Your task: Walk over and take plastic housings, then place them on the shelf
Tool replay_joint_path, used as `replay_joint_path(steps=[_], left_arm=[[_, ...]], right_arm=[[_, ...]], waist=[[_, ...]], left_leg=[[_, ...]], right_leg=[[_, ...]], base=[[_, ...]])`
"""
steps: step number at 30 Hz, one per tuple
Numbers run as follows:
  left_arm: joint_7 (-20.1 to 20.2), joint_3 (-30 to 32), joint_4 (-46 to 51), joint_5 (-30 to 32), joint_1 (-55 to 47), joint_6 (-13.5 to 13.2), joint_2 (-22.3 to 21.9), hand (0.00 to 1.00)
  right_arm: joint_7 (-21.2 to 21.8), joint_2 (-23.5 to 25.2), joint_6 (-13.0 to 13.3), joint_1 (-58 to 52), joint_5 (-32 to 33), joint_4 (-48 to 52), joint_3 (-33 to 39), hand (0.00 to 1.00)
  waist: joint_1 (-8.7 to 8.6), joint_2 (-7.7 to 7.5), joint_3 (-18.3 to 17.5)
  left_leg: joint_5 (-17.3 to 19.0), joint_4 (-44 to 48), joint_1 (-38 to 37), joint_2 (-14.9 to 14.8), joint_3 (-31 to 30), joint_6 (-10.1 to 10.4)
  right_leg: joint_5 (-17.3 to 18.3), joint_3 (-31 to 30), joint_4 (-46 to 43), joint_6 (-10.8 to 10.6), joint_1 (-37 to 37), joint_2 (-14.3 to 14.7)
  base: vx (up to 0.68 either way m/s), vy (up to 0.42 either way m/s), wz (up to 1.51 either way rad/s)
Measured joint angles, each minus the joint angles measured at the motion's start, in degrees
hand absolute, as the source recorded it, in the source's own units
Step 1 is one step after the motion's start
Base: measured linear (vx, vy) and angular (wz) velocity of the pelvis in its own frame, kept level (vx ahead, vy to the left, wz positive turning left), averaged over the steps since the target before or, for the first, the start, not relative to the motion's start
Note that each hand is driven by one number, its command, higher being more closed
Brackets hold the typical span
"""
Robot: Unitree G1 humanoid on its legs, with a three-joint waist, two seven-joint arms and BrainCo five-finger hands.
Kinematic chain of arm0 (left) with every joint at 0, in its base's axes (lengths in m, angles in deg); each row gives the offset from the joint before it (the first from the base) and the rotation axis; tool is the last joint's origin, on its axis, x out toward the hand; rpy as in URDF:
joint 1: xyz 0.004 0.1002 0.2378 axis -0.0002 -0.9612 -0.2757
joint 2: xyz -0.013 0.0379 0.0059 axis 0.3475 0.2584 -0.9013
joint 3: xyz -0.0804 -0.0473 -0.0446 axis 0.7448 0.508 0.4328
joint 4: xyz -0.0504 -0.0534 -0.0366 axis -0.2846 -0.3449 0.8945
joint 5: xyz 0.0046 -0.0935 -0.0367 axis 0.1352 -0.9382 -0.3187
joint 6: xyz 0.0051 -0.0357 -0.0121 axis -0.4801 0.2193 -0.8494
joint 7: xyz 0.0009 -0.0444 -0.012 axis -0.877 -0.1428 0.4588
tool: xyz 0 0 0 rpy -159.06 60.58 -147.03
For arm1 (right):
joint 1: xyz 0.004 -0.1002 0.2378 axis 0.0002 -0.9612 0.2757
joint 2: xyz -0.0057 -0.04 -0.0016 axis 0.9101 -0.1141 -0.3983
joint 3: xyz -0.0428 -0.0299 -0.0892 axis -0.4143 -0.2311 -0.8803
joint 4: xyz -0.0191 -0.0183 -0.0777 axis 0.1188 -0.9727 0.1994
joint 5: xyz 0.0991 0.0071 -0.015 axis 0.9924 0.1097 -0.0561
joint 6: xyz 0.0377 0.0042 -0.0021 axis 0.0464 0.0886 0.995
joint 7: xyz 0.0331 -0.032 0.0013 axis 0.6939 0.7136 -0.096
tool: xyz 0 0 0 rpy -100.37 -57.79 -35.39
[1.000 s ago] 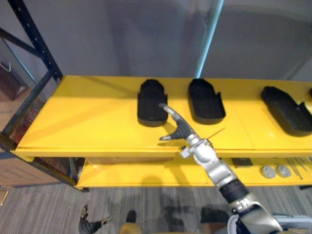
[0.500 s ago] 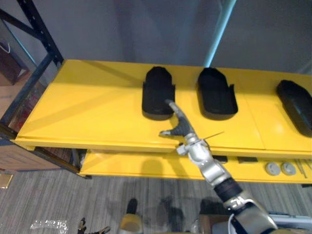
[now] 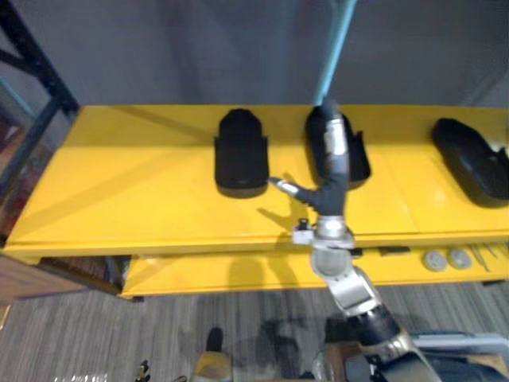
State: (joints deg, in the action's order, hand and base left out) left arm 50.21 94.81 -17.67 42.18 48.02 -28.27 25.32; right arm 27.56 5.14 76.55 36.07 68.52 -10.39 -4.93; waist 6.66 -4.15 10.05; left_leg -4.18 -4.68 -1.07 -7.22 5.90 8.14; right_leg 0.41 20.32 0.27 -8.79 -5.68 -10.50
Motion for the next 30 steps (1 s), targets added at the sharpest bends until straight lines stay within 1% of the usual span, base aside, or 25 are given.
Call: replay_joint_path(steps=[1,2,3,4,5,6,7,8,9,10,11,13,14,15,16,17,19,20,21,22,23,25,27,29,30], left_arm=[[0.6,0.3,-0.1,-0.1,0.3,1.1,0.2,0.00],[0.8,0.3,-0.5,-0.4,0.8,2.0,0.2,0.00],[1.2,0.2,-1.9,-0.5,1.8,3.0,0.9,0.00],[1.5,0.1,-2.2,-0.6,2.2,4.2,1.2,0.00],[2.8,-0.1,-2.7,-0.6,3.4,7.1,1.9,0.00],[3.4,-0.6,-3.4,-0.6,4.2,8.2,2.1,0.00],[4.9,-1.1,-4.8,-0.4,5.6,10.5,2.3,0.00],[5.8,-1.1,-5.6,0.0,6.1,11.4,2.9,0.00],[7.0,-1.4,-7.1,0.0,6.7,13.0,3.3,0.00],[7.7,-2.7,-8.2,-0.1,7.1,14.1,3.8,0.00],[7.9,-3.3,-8.7,-0.1,7.4,14.6,3.9,0.00],[8.2,-3.9,-9.2,-0.6,7.6,16.2,3.9,0.00],[8.3,-4.3,-9.3,-0.6,7.6,16.4,3.9,0.00],[8.9,-5.1,-9.4,-0.6,7.6,16.9,4.0,0.00],[9.5,-5.5,-9.4,-0.6,7.5,17.5,4.0,0.00],[9.8,-5.7,-9.4,-0.6,7.4,17.8,4.0,0.00],[10.4,-7.3,-9.3,-0.4,7.3,18.2,4.0,0.00],[10.5,-7.7,-9.1,-0.4,7.3,18.3,4.0,0.00],[10.6,-7.9,-9.1,-0.3,7.3,18.5,3.7,0.00],[10.6,-8.0,-9.0,0.0,7.2,18.7,3.4,0.00],[10.6,-8.5,-8.8,0.1,7.2,19.0,3.3,0.00],[10.6,-9.4,-8.7,0.1,7.2,19.9,3.3,0.00],[10.7,-9.8,-8.7,0.1,7.1,20.0,3.1,0.00],[10.7,-9.8,-8.4,0.0,7.1,19.9,2.8,0.00],[11.1,-9.5,-8.3,-0.2,7.1,19.7,2.9,0.00]], right_arm=[[3.5,-0.5,-1.0,-4.2,4.6,3.2,2.8,0.00],[5.8,-1.0,-2.2,-7.2,7.6,5.5,4.7,0.00],[8.2,-1.5,-3.6,-11.0,10.7,7.7,7.3,0.00],[9.2,-1.5,-4.5,-12.6,12.7,8.3,8.5,0.00],[10.9,-1.2,-6.6,-16.2,17.4,8.9,11.1,0.00],[11.4,-1.0,-7.3,-17.6,19.1,8.9,12.3,0.00],[12.3,-0.2,-8.8,-20.3,23.7,8.5,14.2,0.00],[12.7,0.3,-9.1,-21.6,26.3,7.7,15.0,0.00],[12.9,1.2,-9.8,-23.7,29.3,4.8,16.3,0.00],[12.6,1.9,-10.4,-25.7,29.7,0.6,17.7,0.00],[12.4,2.2,-10.7,-26.8,29.6,-1.4,18.4,0.00],[11.1,4.0,-11.0,-30.8,29.6,-7.3,21.4,0.00],[10.8,4.3,-11.0,-31.9,29.6,-7.7,22.3,0.00],[10.3,5.0,-10.7,-33.8,29.6,-7.9,24.2,0.00],[10.2,5.2,-9.9,-34.9,29.6,-8.3,25.7,0.00],[10.2,5.2,-9.5,-35.4,29.6,-8.3,26.2,0.00],[10.2,5.2,-8.1,-36.9,29.5,-8.4,27.0,0.00],[10.3,5.2,-7.6,-37.0,29.4,-8.4,27.2,0.00],[10.3,5.6,-7.1,-37.3,28.5,-8.4,27.2,0.00],[10.4,5.9,-6.7,-37.2,27.8,-8.4,26.9,0.00],[10.6,6.0,-6.1,-37.2,27.2,-8.4,26.3,0.00],[11.6,6.2,-6.0,-36.9,27.1,-8.4,24.6,0.00],[12.2,6.3,-6.0,-36.2,27.1,-8.4,22.8,0.00],[12.9,6.2,-6.0,-35.2,26.8,-8.4,21.5,0.00],[13.5,6.2,-5.9,-33.8,26.8,-9.1,19.6,0.00]], waist=[[-1.06,-0.56,-0.4],[-1.99,-0.81,-0.7],[-3.40,-1.03,-1.3],[-4.46,-1.21,-1.7],[-6.16,-1.39,-1.9],[-6.85,-1.37,-1.8],[-8.03,-1.17,-1.9],[-8.52,-1.08,-2.0],[-10.03,-0.84,-2.2],[-11.10,-0.39,-2.6],[-11.37,-0.09,-2.8],[-13.15,0.98,-3.2],[-13.66,1.28,-3.2],[-14.39,1.97,-3.3],[-14.96,2.59,-3.3],[-15.16,2.86,-3.5],[-16.21,3.53,-3.9],[-16.59,4.12,-3.9],[-16.68,4.17,-3.9],[-16.68,4.74,-4.1],[-16.67,4.81,-3.9],[-16.41,5.32,-3.7],[-16.10,5.93,-3.6],[-15.45,6.30,-3.3],[-14.75,6.15,-3.1]], left_leg=[[0.5,0.0,-0.9,-0.5,2.3,0.3],[0.9,0.0,-1.5,-0.8,4.0,0.4],[1.3,0.0,-2.2,-1.4,6.2,0.6],[1.5,0.0,-2.4,-1.6,7.5,0.7],[1.9,0.0,-3.8,-2.2,10.8,1.0],[2.2,0.0,-4.4,-2.5,12.2,1.1],[2.6,0.0,-5.8,-2.8,14.7,1.4],[2.9,0.0,-6.7,-3.0,16.1,1.6],[3.4,0.0,-8.2,-3.4,18.7,1.8],[3.9,0.0,-9.6,-3.6,21.5,2.1],[4.1,0.0,-10.2,-3.7,22.7,2.3],[5.2,1.0,-11.8,-4.0,26.5,2.7],[5.6,1.6,-12.0,-4.3,27.2,2.9],[6.3,2.7,-12.4,-4.9,28.7,3.1],[6.9,3.4,-13.2,-5.5,30.3,3.6],[7.0,3.4,-13.7,-5.6,31.1,3.7],[7.1,3.4,-14.4,-6.5,32.6,4.1],[7.0,3.3,-14.9,-6.8,33.0,4.3],[7.0,3.3,-15.0,-7.2,33.9,4.5],[7.0,3.3,-15.2,-7.5,34.1,4.5],[7.0,3.3,-15.3,-7.8,34.3,4.7],[7.0,3.3,-15.7,-8.3,35.0,4.9],[7.0,3.3,-15.7,-8.5,35.2,4.9],[7.0,3.5,-15.8,-8.4,34.8,4.9],[7.2,5.0,-15.6,-8.4,33.0,4.6]], right_leg=[[-0.3,-2.0,0.0,0.2,0.7,0.3],[-0.4,-3.7,0.0,0.3,1.2,0.6],[-0.8,-5.9,0.0,0.6,2.2,1.0],[-1.1,-7.0,0.1,0.7,2.9,1.3],[-1.8,-10.2,0.4,1.0,3.7,2.0],[-2.1,-11.5,0.6,1.0,3.8,2.3],[-2.7,-13.6,1.0,1.2,4.0,2.8],[-3.1,-14.9,1.3,1.2,4.0,3.2],[-3.5,-17.3,1.6,1.2,4.1,3.7],[-3.9,-19.4,1.7,1.3,4.4,4.3],[-4.2,-20.5,1.8,1.3,4.7,4.6],[-5.2,-23.6,3.1,1.1,4.8,5.2],[-5.3,-24.0,3.4,1.2,4.7,5.4],[-5.2,-23.8,3.7,1.3,4.9,5.4],[-5.4,-22.1,3.9,1.6,5.0,5.4],[-5.7,-21.5,4.0,1.8,5.0,5.5],[-6.2,-21.0,4.5,2.1,4.7,6.1],[-6.4,-20.7,4.8,2.4,4.6,6.3],[-6.5,-20.6,4.8,2.5,4.8,6.7],[-6.5,-20.6,4.8,2.6,4.8,7.0],[-6.4,-20.6,4.8,2.6,4.8,7.3],[-6.2,-20.6,4.8,2.9,4.7,7.7],[-6.0,-20.4,4.8,3.1,4.7,8.0],[-6.1,-20.6,4.9,3.2,4.7,8.4],[-6.1,-21.9,4.9,3.1,4.9,8.5]], base=[[0.02,-0.003,-0.87],[0.00,-0.007,-1.06],[0.00,-0.010,-0.89],[-0.01,-0.013,-1.18],[0.00,-0.010,-0.99],[-0.01,-0.013,-1.21],[0.00,-0.010,-0.89],[0.00,-0.009,-1.10],[0.00,-0.002,-1.09],[0.00,-0.001,-1.06],[-0.01,0.005,-0.98],[-0.01,0.002,-0.82],[-0.02,-0.015,-0.67],[-0.03,-0.030,-0.65],[-0.04,-0.029,-0.66],[-0.04,-0.019,-0.59],[-0.01,-0.028,-0.34],[0.00,-0.052,-0.18],[0.00,-0.037,-0.14],[-0.01,-0.040,-0.12],[0.00,-0.030,-0.09],[-0.01,-0.027,-0.07],[0.00,0.000,0.00],[0.00,-0.028,-0.10],[0.00,-0.047,-0.46]])
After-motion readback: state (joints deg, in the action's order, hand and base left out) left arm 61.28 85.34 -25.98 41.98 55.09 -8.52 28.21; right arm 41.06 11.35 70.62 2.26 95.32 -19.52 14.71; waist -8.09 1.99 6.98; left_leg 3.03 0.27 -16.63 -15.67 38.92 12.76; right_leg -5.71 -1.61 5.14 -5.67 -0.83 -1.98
